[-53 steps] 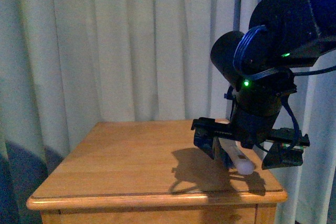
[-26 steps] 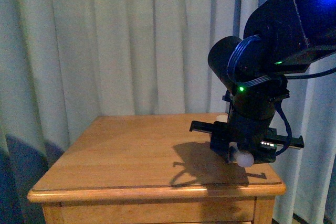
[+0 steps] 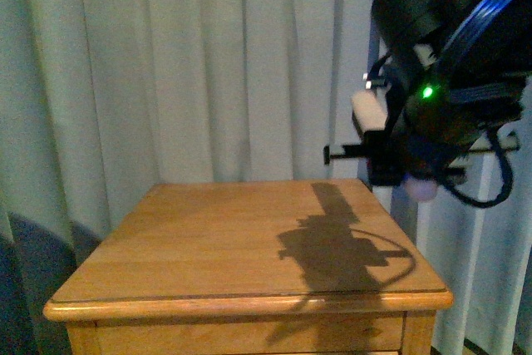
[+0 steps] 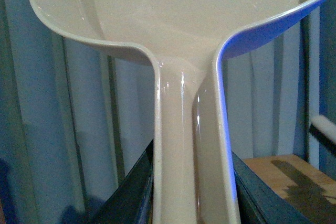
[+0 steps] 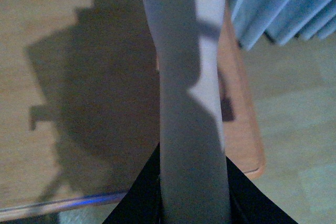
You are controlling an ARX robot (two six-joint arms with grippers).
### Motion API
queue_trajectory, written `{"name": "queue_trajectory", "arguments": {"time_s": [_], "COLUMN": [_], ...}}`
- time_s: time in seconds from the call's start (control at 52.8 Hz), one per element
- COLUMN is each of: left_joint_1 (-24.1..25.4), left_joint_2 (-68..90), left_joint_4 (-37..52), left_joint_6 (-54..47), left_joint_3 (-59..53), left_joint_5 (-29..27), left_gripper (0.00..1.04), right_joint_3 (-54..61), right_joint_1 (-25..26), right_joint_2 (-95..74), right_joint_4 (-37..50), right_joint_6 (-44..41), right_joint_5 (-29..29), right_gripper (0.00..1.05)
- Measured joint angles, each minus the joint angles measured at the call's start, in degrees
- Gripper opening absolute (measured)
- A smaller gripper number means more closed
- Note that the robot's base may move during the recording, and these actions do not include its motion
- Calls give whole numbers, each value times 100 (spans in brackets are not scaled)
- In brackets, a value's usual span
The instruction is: Clean up trash
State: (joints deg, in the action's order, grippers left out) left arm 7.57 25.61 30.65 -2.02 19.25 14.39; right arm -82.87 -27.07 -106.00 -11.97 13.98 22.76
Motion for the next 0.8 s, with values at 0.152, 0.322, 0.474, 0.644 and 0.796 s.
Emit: {"name": "queue_trajectory", "arguments": {"time_s": [0.152, 0.322, 0.474, 0.644, 0.796], "left_joint_1": [0, 0, 0, 0, 0], "left_joint_2": [0, 0, 0, 0, 0], "left_joint_4": [0, 0, 0, 0, 0], "left_joint_6": [0, 0, 0, 0, 0], "left_joint_3": [0, 0, 0, 0, 0], "left_joint_5": [0, -2, -2, 0, -2], "left_gripper": [28, 28, 28, 28, 28], "right_joint_3": [1182, 2973, 3915, 4448, 4680], "right_joint_1": [-44, -234, -308, -308, -293], "right_joint_2": [1303, 3464, 4946, 6072, 6551], "right_joint_4": [1563, 3014, 3152, 3101, 3053], "right_joint_6": [-1137, -2330, -2682, -2721, -2750], "right_joint_5": [87, 192, 476, 793, 933], "right_gripper": [19, 19, 19, 19, 19]}}
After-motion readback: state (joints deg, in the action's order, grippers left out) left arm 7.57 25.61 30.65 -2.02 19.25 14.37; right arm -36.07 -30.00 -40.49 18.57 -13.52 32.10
